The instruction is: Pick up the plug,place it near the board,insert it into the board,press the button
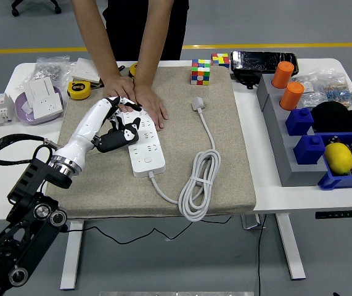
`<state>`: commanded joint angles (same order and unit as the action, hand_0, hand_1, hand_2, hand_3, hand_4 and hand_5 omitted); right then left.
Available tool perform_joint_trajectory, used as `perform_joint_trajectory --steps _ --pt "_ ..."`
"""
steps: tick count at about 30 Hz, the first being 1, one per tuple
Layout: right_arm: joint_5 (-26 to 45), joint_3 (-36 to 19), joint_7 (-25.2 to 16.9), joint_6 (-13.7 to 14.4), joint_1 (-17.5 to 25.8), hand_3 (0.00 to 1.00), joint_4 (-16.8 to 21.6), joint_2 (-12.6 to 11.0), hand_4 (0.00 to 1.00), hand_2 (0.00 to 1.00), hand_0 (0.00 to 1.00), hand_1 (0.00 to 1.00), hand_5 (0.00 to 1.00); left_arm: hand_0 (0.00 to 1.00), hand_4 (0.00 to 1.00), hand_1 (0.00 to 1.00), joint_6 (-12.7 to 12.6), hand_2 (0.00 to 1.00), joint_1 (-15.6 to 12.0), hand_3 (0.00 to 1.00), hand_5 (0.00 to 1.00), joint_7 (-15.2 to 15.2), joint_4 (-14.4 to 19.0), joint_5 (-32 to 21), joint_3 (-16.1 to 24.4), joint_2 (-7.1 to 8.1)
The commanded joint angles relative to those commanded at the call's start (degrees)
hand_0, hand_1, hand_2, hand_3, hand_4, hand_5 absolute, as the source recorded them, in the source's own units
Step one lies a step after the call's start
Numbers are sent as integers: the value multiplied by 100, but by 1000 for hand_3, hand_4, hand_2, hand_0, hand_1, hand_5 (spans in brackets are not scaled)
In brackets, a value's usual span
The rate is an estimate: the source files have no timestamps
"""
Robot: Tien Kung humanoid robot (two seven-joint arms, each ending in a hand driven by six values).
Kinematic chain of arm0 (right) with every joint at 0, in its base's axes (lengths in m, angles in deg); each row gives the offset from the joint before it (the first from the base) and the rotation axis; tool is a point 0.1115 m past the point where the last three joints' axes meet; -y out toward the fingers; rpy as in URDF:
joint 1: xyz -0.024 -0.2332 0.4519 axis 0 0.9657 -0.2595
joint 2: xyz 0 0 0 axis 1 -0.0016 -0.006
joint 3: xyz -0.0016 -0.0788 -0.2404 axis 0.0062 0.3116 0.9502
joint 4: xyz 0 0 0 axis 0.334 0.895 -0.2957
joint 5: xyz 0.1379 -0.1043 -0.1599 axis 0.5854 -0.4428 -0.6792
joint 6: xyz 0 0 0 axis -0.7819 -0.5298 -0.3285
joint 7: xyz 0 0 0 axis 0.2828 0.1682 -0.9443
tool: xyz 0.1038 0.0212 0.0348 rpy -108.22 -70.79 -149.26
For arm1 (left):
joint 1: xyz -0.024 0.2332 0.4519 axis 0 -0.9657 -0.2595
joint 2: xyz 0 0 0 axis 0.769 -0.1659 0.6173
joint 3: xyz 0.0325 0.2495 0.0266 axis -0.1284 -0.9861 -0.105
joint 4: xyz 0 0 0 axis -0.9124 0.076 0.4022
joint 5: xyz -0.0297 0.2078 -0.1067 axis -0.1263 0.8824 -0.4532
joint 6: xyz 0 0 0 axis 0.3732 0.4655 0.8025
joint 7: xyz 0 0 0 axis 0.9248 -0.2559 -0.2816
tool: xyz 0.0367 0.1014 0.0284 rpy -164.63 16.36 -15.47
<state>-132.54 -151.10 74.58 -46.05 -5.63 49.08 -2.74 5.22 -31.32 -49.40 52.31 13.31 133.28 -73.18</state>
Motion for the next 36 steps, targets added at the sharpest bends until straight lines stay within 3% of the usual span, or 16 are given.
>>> perform_joint_trajectory --steps 5,6,8,17,18,23,24,29,30,35,36 --pt "9 24 -6 -1 -6 769 0 -3 998 741 810 747 972 912 998 956 -3 901 -115 850 538 -216 -107 -912 182 -40" --pt "7 25 -6 -1 -5 769 0 -4 998 742 810 747 971 998 998 998 -17 998 -136 998 597 -237 -122 -1063 205 -45" --pt "-7 21 0 -4 -2 769 0 -7 998 742 810 747 971 998 998 998 -34 998 -161 998 597 -242 -136 -1156 237 -51" --pt "-19 21 1 -6 9 769 0 -9 998 742 810 747 970 998 998 998 88 998 -186 998 598 -76 -183 -906 170 -26" --pt "-18 24 0 -6 12 769 0 -7 998 742 809 747 969 906 998 941 134 873 -185 995 519 -20 -185 -824 158 -19" --pt "-37 14 11 -9 26 769 0 -9 998 742 809 747 969 906 998 941 640 873 -113 995 519 442 -182 -77 20 50" --pt "-32 16 9 -8 25 769 0 -11 998 741 810 747 969 411 855 404 726 453 -80 929 228 511 -203 44 -52 74" --pt "-12 31 1 -6 -6 769 0 -17 998 741 810 747 969 411 855 404 877 453 155 929 228 835 -343 679 -480 155" --pt "-6 33 1 -6 -7 769 0 -16 998 742 810 747 967 211 582 76 889 168 193 812 6 879 -365 766 -538 158" --pt "-14 21 8 -6 -1 769 0 -18 998 742 810 747 967 211 582 76 1153 168 379 812 6 1117 -485 1177 -751 171" --pt "-21 13 12 -7 0 769 0 -19 998 741 810 746 967 175 549 48 1219 153 412 743 3 1168 -502 1212 -811 183"
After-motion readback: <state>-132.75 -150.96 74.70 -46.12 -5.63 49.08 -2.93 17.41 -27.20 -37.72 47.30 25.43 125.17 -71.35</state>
